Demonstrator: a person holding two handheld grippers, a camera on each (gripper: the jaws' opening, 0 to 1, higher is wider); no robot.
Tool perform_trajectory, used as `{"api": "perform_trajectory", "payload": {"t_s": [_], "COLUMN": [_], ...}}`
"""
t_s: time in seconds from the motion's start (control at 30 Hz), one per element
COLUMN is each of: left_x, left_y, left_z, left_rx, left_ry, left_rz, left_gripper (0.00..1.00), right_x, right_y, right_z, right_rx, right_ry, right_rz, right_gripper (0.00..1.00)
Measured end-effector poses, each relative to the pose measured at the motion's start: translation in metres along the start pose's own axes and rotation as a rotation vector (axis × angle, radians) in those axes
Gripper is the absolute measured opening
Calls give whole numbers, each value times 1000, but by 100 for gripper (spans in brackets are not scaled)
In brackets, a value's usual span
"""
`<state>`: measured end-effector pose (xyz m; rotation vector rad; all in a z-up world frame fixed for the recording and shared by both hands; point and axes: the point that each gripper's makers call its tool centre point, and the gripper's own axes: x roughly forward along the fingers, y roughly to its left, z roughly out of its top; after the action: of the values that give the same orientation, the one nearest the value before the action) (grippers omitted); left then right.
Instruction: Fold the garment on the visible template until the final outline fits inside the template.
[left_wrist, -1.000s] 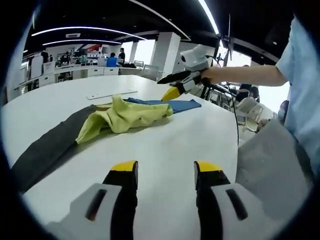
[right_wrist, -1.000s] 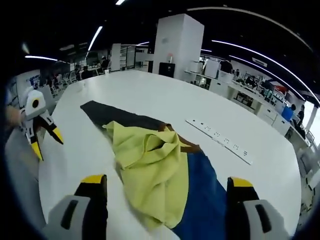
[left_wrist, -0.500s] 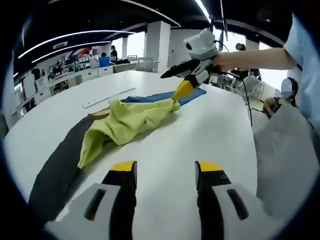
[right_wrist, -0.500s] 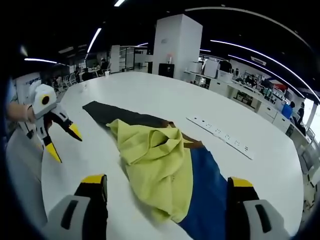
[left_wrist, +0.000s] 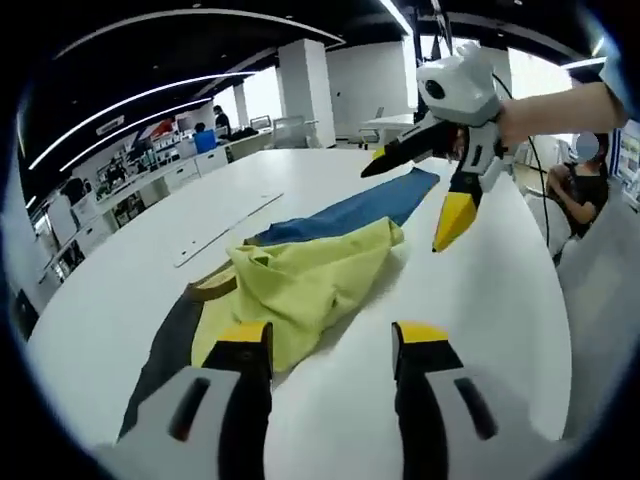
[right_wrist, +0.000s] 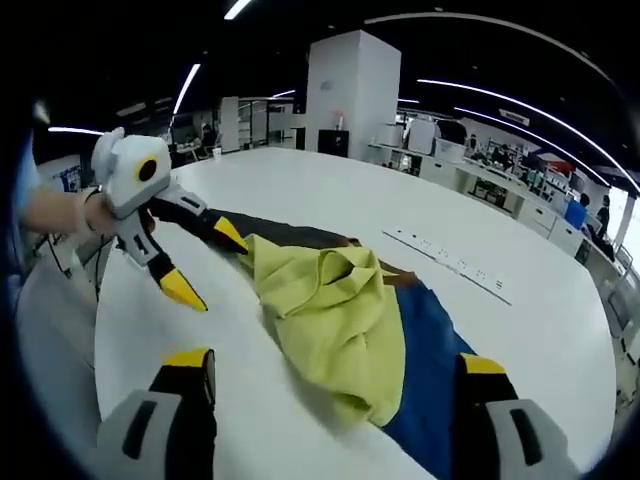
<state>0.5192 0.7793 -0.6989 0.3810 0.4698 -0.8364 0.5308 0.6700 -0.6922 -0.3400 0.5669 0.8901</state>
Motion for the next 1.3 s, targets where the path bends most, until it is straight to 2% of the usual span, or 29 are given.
{"api": "perform_trajectory", "payload": {"t_s": [0.1, 0.3, 0.37, 0.5, 0.67, 0.73, 0.87, 0.97, 1.03, 1.13, 1.2, 1.3], "left_x": [9, 25, 30, 40, 48, 52, 58, 58, 56, 50, 45, 30], "left_y": [4, 6, 7, 4, 1, 0, -1, 2, 3, 7, 12, 30], "left_z": [6, 6, 3, -1, -1, -3, -11, -11, -10, -8, -6, -1], "left_rx": [6, 70, 114, 125, 180, 217, 236, 211, 177, 147, 136, 80], "left_ry": [-8, 20, 40, 53, 53, 65, 90, 89, 84, 73, 65, 39], "left_rz": [2, 14, 20, 17, 14, 18, 13, 28, 35, 49, 63, 105], "left_gripper": [40, 34, 34, 31, 19, 19, 16, 9, 0, 0, 0, 0], "right_x": [0, -2, -4, -7, -9, -10, -11, -12, -12, -12, -11, -5], "right_y": [3, 4, 3, 5, 8, 9, 10, 11, 11, 15, 20, 29], "right_z": [-1, -1, -3, -5, -8, -10, -14, -14, -14, -11, -4, 5], "right_rx": [5, 18, 23, 55, 87, 100, 108, 112, 114, 105, 85, 60], "right_ry": [-3, -12, -14, -24, -38, -42, -39, -42, -44, -48, -62, -72], "right_rz": [5, 4, -1, -4, -6, -4, -5, -7, -5, 2, 11, 28], "right_gripper": [99, 99, 99, 98, 98, 98, 97, 97, 97, 94, 85, 74]}}
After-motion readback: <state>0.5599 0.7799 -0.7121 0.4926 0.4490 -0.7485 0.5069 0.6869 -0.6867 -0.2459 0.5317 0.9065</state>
